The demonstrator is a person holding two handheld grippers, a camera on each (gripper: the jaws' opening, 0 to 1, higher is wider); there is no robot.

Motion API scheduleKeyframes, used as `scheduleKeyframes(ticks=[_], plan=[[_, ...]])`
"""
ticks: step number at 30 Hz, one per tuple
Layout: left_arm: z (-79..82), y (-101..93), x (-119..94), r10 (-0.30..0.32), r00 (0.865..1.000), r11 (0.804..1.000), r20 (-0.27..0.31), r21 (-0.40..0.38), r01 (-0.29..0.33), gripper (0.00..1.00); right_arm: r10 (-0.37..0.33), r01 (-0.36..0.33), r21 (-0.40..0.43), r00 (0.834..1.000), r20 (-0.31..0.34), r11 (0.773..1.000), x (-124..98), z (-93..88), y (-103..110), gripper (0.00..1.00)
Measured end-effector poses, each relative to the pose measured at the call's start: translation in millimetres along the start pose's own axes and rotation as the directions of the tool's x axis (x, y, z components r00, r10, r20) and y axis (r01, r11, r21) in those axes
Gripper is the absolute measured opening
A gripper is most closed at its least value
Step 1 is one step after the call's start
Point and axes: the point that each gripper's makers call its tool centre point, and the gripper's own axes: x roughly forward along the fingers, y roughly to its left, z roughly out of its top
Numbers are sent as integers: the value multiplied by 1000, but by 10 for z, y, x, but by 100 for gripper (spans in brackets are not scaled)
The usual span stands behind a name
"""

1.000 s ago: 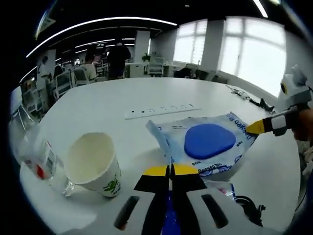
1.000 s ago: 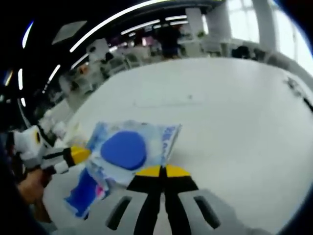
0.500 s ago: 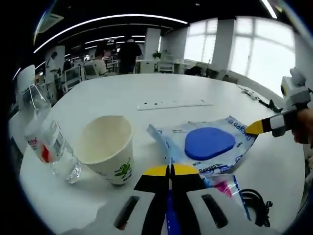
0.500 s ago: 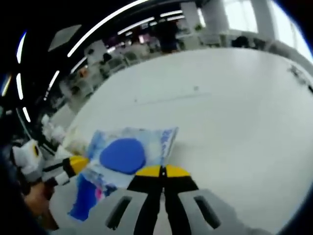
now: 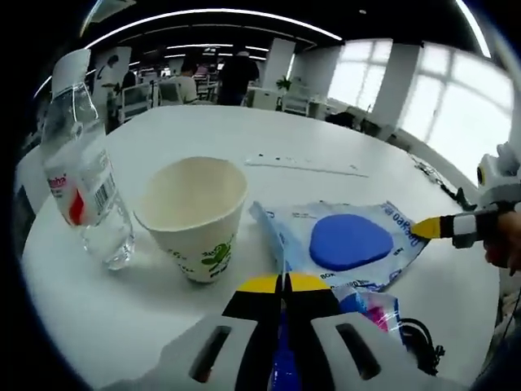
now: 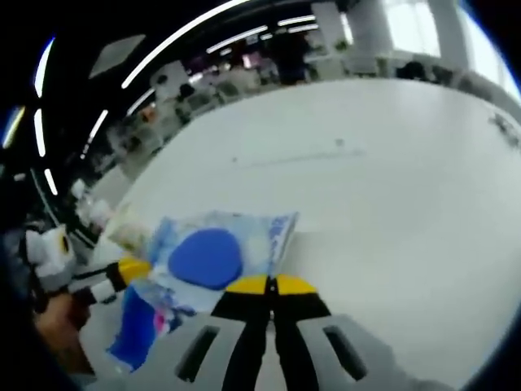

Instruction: Arrange the tabletop items into an orderly group along one side of the table until the central work area is clear of visible clutter.

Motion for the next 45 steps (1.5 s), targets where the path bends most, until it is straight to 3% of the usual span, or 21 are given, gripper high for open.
scheduleKeyframes(ticks=[11,33,38,40,45], plan=[[-24,28,29,1,1000,1000,2,-2,-1,2,-11,11,0,1000,-22,1000,37,-216,-26,0],[-55,70,27,45,999,999,0,14,-45,5,16,-16,-42,1000,2,999,107,-171,-79,2],[-40,98,-2,67,998,998,13,15,-68,15,-16,15,-70,1000,-10,997,114,-214,-137,19],[4,53,-29,47,998,999,41,2,-48,22,-18,18,-88,1000,-4,996,117,-217,-149,20],[98,-18,-87,21,998,999,63,26,-23,24,-11,11,-121,1000,6,993,109,-192,-122,29]])
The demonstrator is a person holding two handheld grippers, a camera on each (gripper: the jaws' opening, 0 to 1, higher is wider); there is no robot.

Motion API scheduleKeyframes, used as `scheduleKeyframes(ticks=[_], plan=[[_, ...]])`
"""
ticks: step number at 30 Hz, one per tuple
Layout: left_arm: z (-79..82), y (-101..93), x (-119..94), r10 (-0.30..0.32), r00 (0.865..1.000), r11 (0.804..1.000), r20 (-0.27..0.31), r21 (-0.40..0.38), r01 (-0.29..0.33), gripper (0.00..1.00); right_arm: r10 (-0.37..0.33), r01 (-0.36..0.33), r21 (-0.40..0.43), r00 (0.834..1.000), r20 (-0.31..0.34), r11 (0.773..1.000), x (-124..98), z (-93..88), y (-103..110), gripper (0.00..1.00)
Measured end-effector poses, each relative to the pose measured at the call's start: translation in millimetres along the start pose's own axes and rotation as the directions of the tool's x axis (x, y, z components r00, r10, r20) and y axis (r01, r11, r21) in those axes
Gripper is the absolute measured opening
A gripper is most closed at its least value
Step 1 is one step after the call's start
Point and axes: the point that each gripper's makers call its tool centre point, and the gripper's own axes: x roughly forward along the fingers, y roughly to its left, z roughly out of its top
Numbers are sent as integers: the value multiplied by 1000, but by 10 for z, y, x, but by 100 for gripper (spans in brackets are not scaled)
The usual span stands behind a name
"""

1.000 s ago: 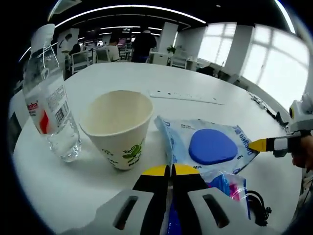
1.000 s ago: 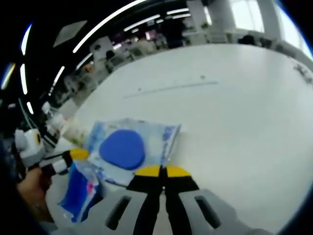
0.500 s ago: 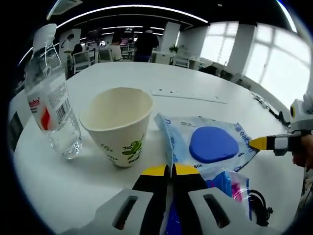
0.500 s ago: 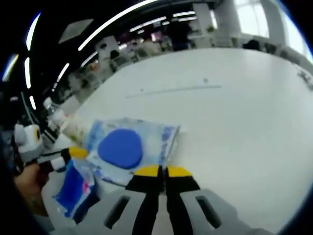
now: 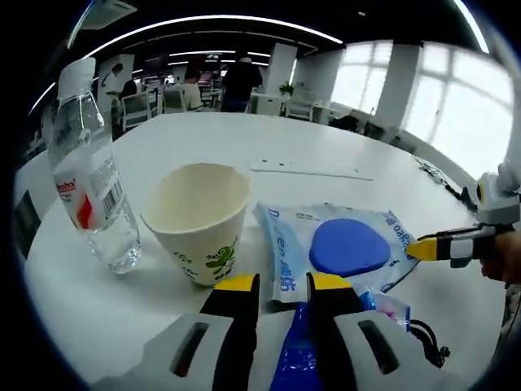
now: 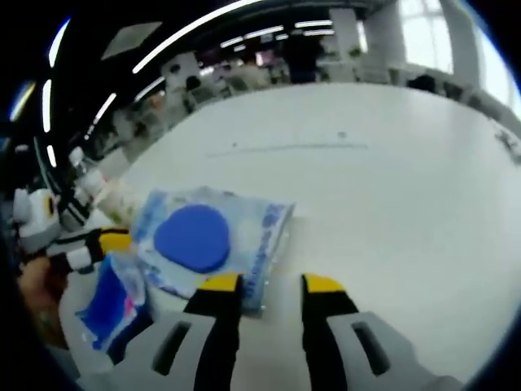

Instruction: Arrange the tabletop items into an orderly group along one side of the table until the central work area is clear of visible clutter.

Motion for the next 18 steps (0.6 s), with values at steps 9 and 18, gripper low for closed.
scheduleKeyframes(ticks=[9,18], plan=[[53,-32,-162,-13,1000,1000,-10,15,13,36,3,1,-76,999,55,997,-152,161,54,48],[43,-53,-415,-33,999,998,-19,60,34,51,89,-80,-119,993,72,990,-331,192,282,57]])
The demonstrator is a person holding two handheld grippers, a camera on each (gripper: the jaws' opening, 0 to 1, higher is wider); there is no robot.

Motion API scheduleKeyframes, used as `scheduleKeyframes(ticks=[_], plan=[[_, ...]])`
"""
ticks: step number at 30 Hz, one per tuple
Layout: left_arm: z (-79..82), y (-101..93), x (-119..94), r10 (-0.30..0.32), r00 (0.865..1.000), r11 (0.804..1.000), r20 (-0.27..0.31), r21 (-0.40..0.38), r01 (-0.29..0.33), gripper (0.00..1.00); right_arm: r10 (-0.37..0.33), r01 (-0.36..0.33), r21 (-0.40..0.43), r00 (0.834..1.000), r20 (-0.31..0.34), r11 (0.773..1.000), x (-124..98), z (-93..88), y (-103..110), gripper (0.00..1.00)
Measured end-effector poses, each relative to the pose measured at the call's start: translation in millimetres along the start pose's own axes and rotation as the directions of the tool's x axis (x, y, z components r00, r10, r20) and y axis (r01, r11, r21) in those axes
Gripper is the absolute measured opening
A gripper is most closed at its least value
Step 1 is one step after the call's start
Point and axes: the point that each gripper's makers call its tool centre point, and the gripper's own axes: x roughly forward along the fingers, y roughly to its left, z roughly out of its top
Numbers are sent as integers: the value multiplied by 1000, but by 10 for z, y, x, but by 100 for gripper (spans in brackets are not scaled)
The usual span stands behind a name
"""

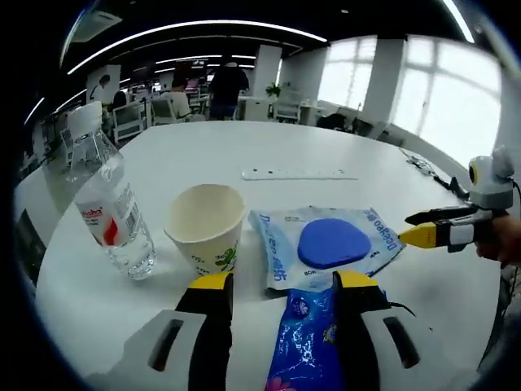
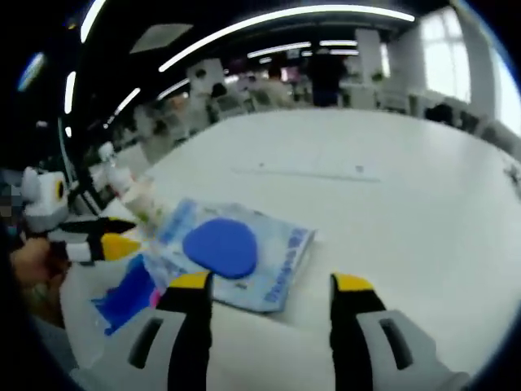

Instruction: Arrange the tabletop items into an orderly group along one side of the table until the central work area is clear of visible clutter.

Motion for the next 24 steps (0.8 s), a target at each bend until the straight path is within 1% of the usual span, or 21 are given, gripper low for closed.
scheduleKeyframes(ticks=[2,3,8,10,11,14,16,19,22,24], plan=[[17,-21,-67,-10,1000,1000,11,-3,10,53,33,-33,4,999,-6,999,-33,1,86,58],[22,-29,-98,-18,1000,1000,16,10,17,54,46,-46,6,999,-5,999,-51,7,130,59],[-3,-45,-274,-36,999,999,15,39,35,63,85,-85,-27,996,-3,996,-119,24,292,66],[-13,-78,-333,-56,998,996,15,68,55,64,93,-93,-37,996,-9,995,-137,27,335,68],[-4,-91,-370,-67,997,994,26,93,64,66,104,-104,-42,995,-8,994,-153,37,376,69],[-8,-109,-474,-77,997,989,27,125,73,72,129,-130,-49,991,-13,990,-174,50,454,70],[-1,-105,-533,-81,996,989,28,128,77,74,139,-140,-62,990,-13,988,-188,57,498,71],[26,-117,-635,-97,994,988,43,122,91,80,159,-162,-96,986,-38,982,-201,32,587,72],[14,-156,-728,-111,993,986,38,130,105,84,193,-199,-113,979,-57,973,-213,9,711,73],[7,-197,-783,-131,990,983,41,132,125,89,217,-225,-122,974,-69,967,-215,-12,800,73]])
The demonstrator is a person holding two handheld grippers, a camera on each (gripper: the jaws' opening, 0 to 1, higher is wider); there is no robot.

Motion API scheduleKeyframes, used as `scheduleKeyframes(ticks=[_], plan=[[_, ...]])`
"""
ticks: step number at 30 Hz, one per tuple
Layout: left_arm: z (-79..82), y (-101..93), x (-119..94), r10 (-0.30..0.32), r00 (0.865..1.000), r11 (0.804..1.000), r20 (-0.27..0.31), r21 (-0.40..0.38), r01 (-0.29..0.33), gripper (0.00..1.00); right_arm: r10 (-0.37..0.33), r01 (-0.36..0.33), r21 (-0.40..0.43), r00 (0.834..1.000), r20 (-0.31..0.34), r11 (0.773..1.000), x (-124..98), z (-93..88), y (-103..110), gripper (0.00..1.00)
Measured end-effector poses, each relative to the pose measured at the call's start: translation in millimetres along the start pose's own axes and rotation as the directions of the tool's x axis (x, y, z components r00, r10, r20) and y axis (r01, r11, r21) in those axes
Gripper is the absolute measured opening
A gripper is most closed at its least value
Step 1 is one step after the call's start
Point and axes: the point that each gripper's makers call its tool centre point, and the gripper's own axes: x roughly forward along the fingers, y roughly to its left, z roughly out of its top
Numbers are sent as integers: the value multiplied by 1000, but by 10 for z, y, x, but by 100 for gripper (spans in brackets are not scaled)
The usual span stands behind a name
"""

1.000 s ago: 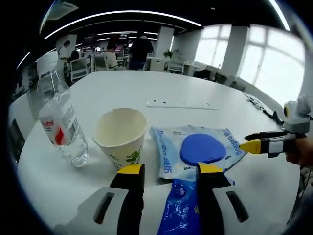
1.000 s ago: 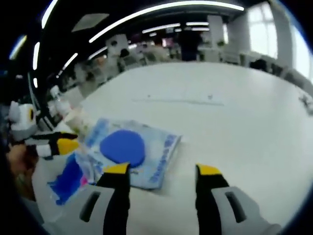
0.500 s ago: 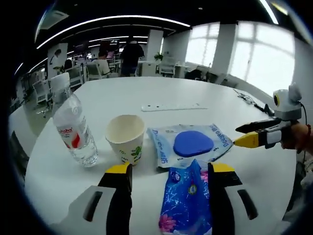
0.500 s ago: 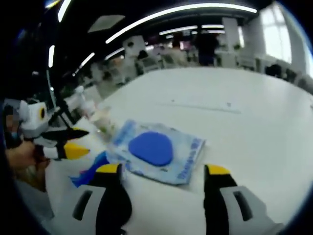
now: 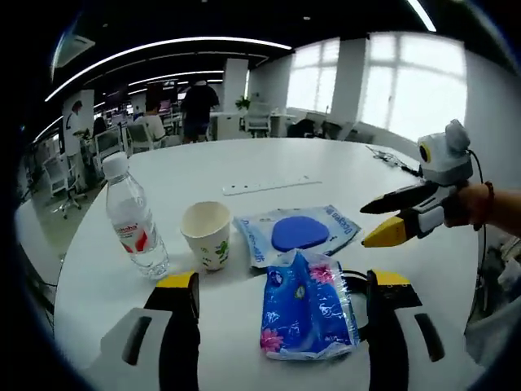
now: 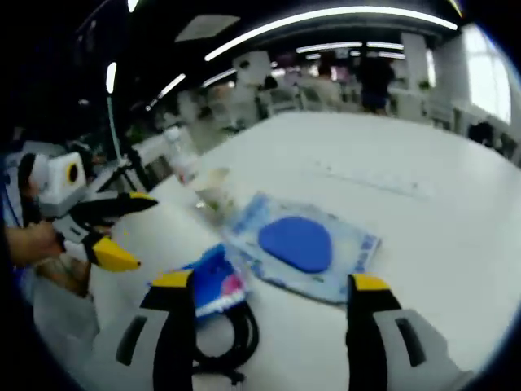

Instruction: Arrange the tabletop items into an orderly group along one side of the table until the central work area is clear of visible clutter.

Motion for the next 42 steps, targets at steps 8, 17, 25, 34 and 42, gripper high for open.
scheduleKeyframes(ticks=[8,17,25,34,42], plan=[[22,-97,-185,-29,999,998,15,54,28,97,89,-89,-8,996,-13,996,37,14,306,75],[19,-148,-368,-51,998,997,44,61,49,99,148,-149,-93,989,-22,984,169,45,518,74],[-54,-182,-464,-66,997,995,28,84,63,100,170,-174,-137,985,-36,975,314,46,576,70],[-67,-117,-494,-58,998,994,38,99,54,100,182,-191,-174,981,-68,966,464,1,642,58],[-68,-86,-538,-66,997,994,35,90,63,98,181,-196,-199,979,-91,960,610,-29,660,52]])
